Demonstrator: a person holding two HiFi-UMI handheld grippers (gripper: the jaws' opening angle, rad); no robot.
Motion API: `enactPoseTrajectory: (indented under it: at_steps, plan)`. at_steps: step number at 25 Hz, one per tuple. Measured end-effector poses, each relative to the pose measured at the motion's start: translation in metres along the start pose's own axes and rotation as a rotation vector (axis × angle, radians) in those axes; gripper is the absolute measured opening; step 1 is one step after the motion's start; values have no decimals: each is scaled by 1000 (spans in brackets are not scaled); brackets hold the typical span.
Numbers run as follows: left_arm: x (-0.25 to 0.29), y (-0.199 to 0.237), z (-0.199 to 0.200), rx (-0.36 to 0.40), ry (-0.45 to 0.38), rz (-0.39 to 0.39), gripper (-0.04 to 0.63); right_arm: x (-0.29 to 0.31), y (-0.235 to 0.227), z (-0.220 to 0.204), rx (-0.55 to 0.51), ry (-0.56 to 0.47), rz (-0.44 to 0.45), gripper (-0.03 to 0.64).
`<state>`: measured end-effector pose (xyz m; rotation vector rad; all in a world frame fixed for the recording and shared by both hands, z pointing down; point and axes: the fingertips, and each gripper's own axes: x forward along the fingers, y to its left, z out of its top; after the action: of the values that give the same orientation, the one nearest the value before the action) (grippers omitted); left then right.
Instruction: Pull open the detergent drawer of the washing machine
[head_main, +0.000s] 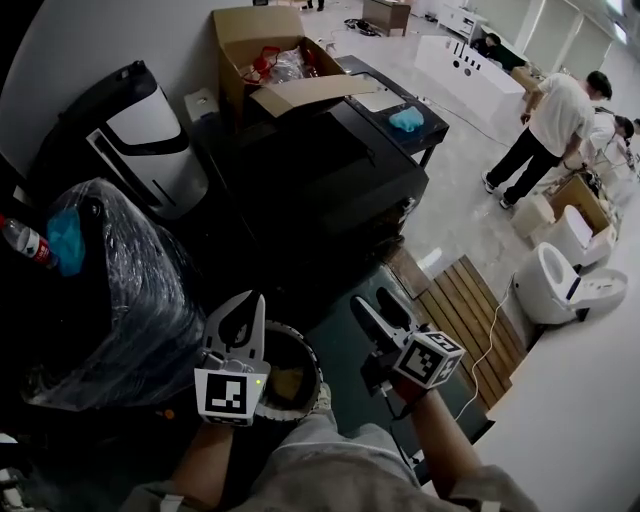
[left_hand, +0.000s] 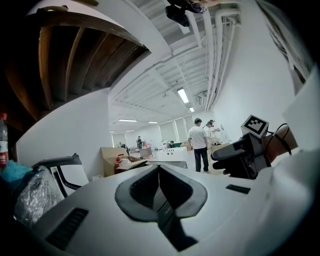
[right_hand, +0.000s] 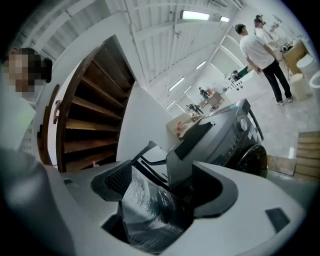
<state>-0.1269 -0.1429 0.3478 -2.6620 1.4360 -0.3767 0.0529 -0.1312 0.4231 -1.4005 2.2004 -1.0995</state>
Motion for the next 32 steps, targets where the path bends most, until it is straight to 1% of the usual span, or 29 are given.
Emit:
enactPoseTrajectory:
  at_steps: [2,4,5,8,9,12,15,18,21,24,27,29,32]
  plan:
    - [11,7,-14,-11,8,8,21,17,-12,-7,52,7,-4,362]
    - [19,14,-26,12,27,11,21,33,-25,-15,104,15,-18,369]
    - [23,16,-30,11,31,14,21,40,-31,-18,127,18,-25,374]
    - [32,22,-42,-30,38,28,21,59,-48,-29,175,33,-38,382]
    - [35,23,-46,-32,44,31,21,65,-53,-33,192,40,-39,382]
    - [44,24,-62,-31,67,35,21,82,-71,-45,276,50,-27,383]
    - [55,24,-80,-39,94,40,21,98,-86,-55,367,35,5,385]
    - [64,22,-96,-67,118,46,21,114,-103,-64,402,40,20,387]
    - [77,22,-101,-106,113,62,21,131,-122,-76,437,66,18,388]
    - [90,23,-112,-105,122,80,21,147,-140,-85,480,85,11,388]
    - [96,23,-128,-150,134,111,21,162,-154,-93,529,92,27,390]
    - [100,23,-139,-154,150,123,21,170,-165,-97,543,90,41,391]
    - [105,22,-151,-134,177,127,21,180,-177,-101,582,79,67,399]
